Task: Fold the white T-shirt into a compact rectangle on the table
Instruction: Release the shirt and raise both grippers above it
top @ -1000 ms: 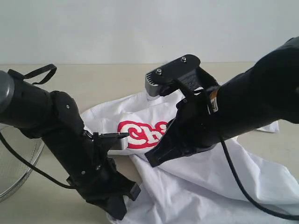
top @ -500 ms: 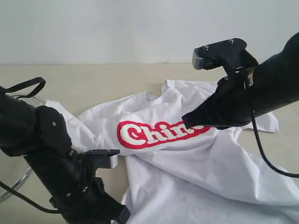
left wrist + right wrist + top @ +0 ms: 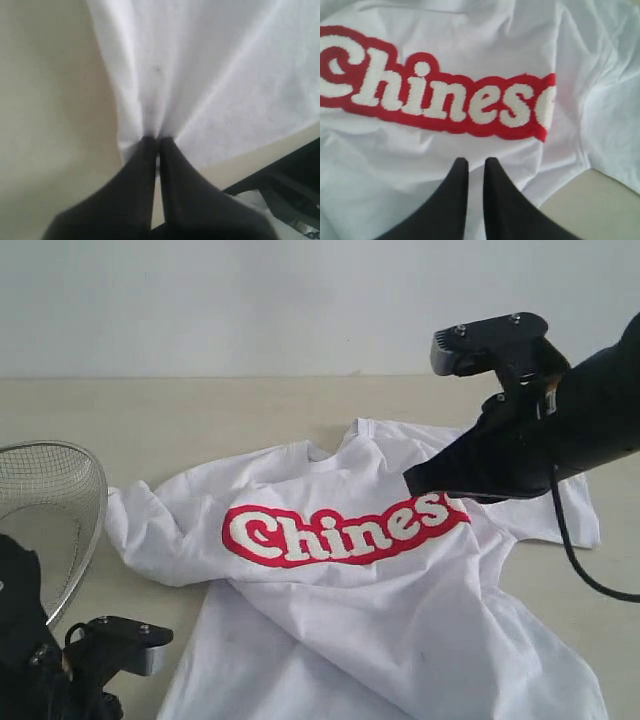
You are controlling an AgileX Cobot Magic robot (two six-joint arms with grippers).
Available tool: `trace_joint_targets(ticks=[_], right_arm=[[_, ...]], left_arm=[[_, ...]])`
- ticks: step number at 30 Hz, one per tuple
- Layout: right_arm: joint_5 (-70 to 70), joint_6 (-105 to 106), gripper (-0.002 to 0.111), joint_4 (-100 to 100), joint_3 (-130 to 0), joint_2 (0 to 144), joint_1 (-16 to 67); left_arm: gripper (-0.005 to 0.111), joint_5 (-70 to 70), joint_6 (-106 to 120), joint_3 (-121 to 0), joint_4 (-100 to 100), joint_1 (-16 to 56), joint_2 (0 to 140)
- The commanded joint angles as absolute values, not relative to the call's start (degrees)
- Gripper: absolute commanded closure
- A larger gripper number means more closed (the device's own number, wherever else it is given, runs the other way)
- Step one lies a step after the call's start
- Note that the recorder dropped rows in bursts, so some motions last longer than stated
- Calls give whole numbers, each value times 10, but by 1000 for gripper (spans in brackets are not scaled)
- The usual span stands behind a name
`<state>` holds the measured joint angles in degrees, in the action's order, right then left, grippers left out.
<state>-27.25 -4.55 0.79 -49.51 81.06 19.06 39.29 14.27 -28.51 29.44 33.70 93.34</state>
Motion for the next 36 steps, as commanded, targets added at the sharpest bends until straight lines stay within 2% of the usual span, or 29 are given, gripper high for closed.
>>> trace_joint_targets(ticks=[1, 5, 11, 16, 23, 28, 36], right_arm=[[-270, -54, 102, 0, -493, 807, 113], [-269, -37, 102, 0, -509, 856, 76], [-288, -22, 102, 0, -625, 980, 69], [-350, -21, 102, 3, -772, 1090, 69], [-334, 58, 102, 118, -806, 1126, 69], [-351, 76, 102, 145, -806, 1126, 69], [-357, 85, 102, 147, -806, 1125, 69]], left_arm=[[102, 393, 191, -274, 337, 340, 856], [102, 409, 202, -307, 357, 340, 783], [102, 399, 170, -392, 308, 335, 755], [102, 346, 97, -463, 186, 281, 770], [102, 312, 160, -583, 172, 206, 907], [102, 319, 202, -714, 172, 199, 1033], [102, 418, 215, -908, 171, 191, 1210]])
